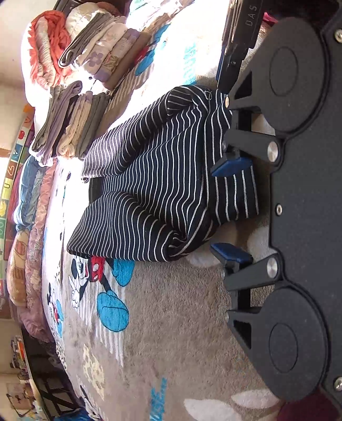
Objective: Fold clothes
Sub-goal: 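Pull the waistband taut with both grippers, then open both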
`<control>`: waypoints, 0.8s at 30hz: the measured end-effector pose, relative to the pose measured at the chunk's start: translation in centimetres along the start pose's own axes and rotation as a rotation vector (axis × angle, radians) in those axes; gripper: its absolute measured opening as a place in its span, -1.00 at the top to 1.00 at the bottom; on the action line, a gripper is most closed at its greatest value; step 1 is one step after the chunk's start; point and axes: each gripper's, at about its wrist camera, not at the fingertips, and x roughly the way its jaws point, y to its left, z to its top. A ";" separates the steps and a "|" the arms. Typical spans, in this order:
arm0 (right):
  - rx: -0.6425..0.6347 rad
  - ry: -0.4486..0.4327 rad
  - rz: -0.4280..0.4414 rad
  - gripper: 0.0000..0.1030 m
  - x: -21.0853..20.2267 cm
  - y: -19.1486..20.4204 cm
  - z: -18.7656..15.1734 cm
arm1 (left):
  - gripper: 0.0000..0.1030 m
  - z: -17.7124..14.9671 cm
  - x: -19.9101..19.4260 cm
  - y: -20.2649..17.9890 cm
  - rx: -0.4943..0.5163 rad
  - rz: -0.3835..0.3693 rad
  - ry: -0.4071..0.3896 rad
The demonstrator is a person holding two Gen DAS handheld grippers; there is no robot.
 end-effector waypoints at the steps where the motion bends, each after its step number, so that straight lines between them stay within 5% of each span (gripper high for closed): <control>1: 0.070 0.014 0.007 0.22 0.6 -0.9 0.1 | -0.07 -0.1 0.5 0.8 -0.056 -0.019 0.021; 5: 0.132 0.022 0.041 0.24 2.1 -1.6 -0.3 | 0.02 -0.7 2.1 3.2 -0.245 -0.093 0.060; 6: 0.111 0.028 0.043 0.35 2.3 -1.2 -0.4 | 0.48 -0.7 2.0 3.2 -0.250 -0.105 0.055; 7: 0.084 0.026 0.036 0.75 2.2 -0.8 -0.4 | 0.85 -0.6 1.7 3.1 -0.256 -0.122 0.054; 10: -0.018 -0.012 -0.015 0.80 0.6 1.1 -0.3 | 0.84 -0.3 0.3 2.7 -0.268 -0.151 0.036; 15: -0.024 0.074 -0.042 0.84 1.6 -0.1 -0.8 | 0.67 -1.3 1.6 3.0 -0.241 -0.081 0.112; 17: -0.021 0.056 -0.028 0.62 0.9 -0.4 -0.7 | 0.62 -1.2 1.1 3.3 -0.246 -0.090 0.108; 24: 0.092 -0.065 0.048 0.26 -0.3 -3.7 -0.1 | -0.06 0.2 -0.5 4.3 -0.252 -0.077 0.085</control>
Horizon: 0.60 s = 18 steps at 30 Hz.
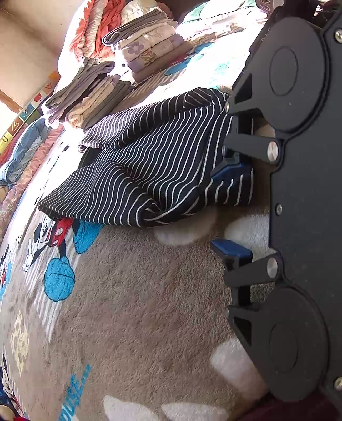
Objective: Fold clothes
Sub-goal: 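Pull the waistband taut with both grippers, then open both, then move the left gripper over to the loose pant leg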
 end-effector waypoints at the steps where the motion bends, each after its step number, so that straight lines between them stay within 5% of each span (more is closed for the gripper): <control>1: 0.016 -0.017 0.011 0.16 -0.2 -0.5 0.1 | -0.09 0.5 -0.2 0.0 0.001 0.004 -0.007; 2: 0.032 -0.034 0.022 -0.01 -0.4 -0.9 0.3 | -0.12 1.1 -0.5 0.0 0.008 0.007 -0.022; 6: 0.121 -0.063 0.073 -0.03 0.1 -3.1 0.2 | -0.13 4.4 -1.1 -0.5 0.070 0.016 -0.093; 13: -0.049 -0.059 0.044 -0.12 1.7 -1.5 0.0 | -0.13 11.2 0.9 -1.7 0.157 0.018 -0.167; 18: -0.052 -0.092 0.081 -0.17 2.5 -1.9 0.3 | -0.13 16.5 3.5 -2.7 0.173 -0.020 -0.171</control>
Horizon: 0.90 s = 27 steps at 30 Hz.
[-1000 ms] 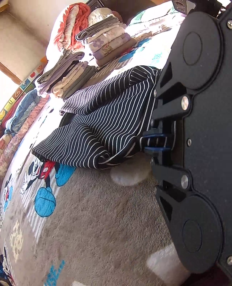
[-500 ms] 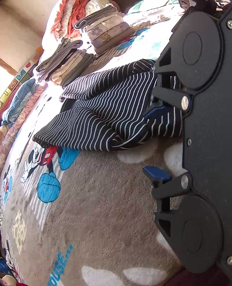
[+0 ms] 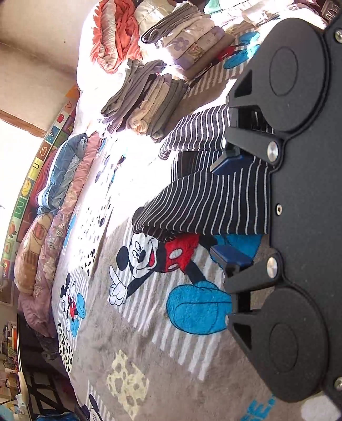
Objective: Fold clothes
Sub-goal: 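Move the left gripper over to the loose pant leg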
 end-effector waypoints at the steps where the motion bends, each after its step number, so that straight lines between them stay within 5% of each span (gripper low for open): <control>1: -0.002 -0.005 0.006 -0.20 0.1 0.0 0.0 | -0.13 1.0 0.9 0.0 -0.006 -0.005 0.002; 17: -0.049 -0.046 0.045 -0.33 0.9 0.0 -0.3 | -0.12 10.0 14.6 1.8 -0.149 -0.020 0.132; 25: -0.048 -0.056 0.056 -0.33 1.0 -0.1 -0.3 | -0.09 10.8 17.6 1.5 -0.071 0.030 0.167; 26: -0.049 -0.056 0.057 -0.33 1.0 -0.1 -0.4 | -0.01 10.9 17.7 1.2 -0.052 0.026 0.165; 27: -0.050 -0.056 0.057 -0.33 1.0 -0.2 -0.4 | 0.32 10.9 17.8 0.9 -0.033 0.023 0.164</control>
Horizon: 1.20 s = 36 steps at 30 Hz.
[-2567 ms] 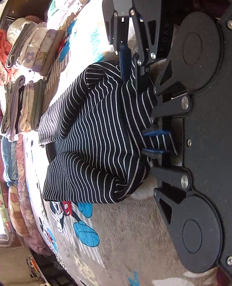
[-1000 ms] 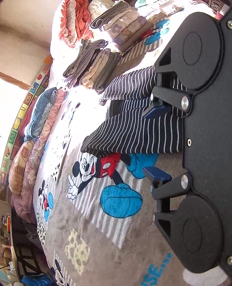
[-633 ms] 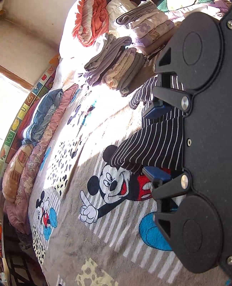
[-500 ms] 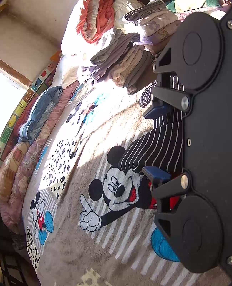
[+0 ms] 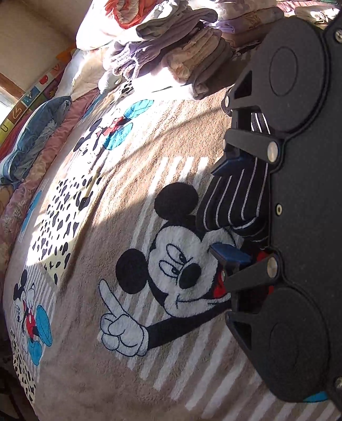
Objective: Fold clothes
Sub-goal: 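Move the left gripper over to the loose pant leg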
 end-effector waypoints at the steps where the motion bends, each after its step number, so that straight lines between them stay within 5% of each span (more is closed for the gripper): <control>1: -0.001 0.000 0.001 -0.33 0.0 0.0 0.0 | 0.45 0.0 0.1 -0.3 0.019 -0.002 -0.002; 3: -0.003 -0.002 0.001 -0.33 0.0 0.0 0.0 | 0.91 0.1 0.2 -0.9 0.058 -0.006 -0.005; 18: -0.029 -0.013 0.002 -0.33 -0.2 0.3 -0.4 | 0.93 0.3 -11.2 -1.7 0.143 -0.023 -0.252; 36: -0.060 -0.018 0.000 -0.34 -0.2 0.5 -0.7 | 0.93 -4.4 -20.0 11.3 0.030 0.222 -0.338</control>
